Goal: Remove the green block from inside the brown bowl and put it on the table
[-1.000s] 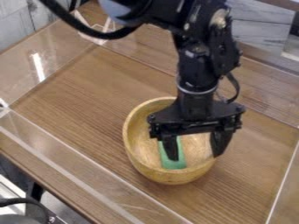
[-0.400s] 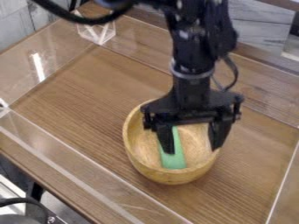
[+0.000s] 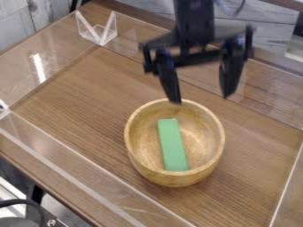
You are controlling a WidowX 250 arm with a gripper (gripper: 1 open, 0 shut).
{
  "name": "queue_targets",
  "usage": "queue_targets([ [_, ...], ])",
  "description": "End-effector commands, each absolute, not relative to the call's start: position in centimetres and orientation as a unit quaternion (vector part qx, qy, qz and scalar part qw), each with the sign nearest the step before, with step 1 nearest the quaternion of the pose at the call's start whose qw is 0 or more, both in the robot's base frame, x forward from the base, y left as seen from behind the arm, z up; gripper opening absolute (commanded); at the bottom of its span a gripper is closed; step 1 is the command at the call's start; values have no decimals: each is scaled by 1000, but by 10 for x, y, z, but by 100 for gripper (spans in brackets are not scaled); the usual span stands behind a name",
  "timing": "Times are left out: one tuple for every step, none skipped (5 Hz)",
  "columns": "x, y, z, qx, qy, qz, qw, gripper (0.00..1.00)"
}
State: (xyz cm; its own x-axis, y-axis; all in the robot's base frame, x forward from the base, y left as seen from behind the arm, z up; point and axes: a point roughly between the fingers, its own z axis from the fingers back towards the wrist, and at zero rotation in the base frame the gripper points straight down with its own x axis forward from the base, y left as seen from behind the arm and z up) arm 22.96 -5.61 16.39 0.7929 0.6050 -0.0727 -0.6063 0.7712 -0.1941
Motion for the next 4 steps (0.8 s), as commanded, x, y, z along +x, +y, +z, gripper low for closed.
queue_targets([
  [232, -55, 184, -117, -16, 293, 949, 100],
  [225, -52, 174, -116, -16, 270, 956, 100],
  [216, -51, 165, -114, -19, 245, 963, 100],
  [219, -56, 154, -110, -25, 220, 969, 100],
])
